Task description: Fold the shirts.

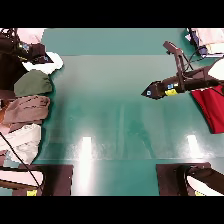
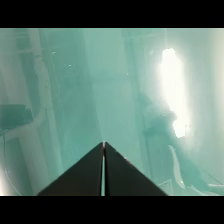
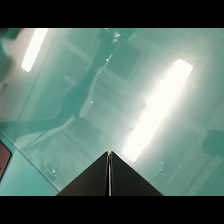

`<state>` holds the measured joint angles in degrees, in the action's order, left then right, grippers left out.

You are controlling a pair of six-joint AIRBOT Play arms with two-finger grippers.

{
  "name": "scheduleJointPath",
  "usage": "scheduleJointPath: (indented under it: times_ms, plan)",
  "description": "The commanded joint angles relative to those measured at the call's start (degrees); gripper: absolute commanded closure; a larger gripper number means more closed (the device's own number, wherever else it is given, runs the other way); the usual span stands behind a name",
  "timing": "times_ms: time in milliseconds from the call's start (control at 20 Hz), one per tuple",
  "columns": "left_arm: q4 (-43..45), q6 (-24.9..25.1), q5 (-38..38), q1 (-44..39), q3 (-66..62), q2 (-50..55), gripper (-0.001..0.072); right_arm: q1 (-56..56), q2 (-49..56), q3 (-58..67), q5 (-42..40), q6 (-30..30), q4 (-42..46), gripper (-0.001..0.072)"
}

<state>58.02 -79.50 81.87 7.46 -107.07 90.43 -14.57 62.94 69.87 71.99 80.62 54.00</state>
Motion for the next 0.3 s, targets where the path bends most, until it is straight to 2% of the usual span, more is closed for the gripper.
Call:
scheduleJointPath:
  times_ms: [0, 250]
  plan:
    - [0.00, -0.02, -0.07, 0.02, -0.02, 0.04, 0.0681, -1.09, -0.04, -0.02, -0.35, 0.44, -0.09, 0.0700]
    - [0.00, 0.00, -0.07, 0.02, -0.02, 0.04, 0.0682, -1.07, -0.04, -0.02, 0.31, 0.59, -0.20, 0.0700]
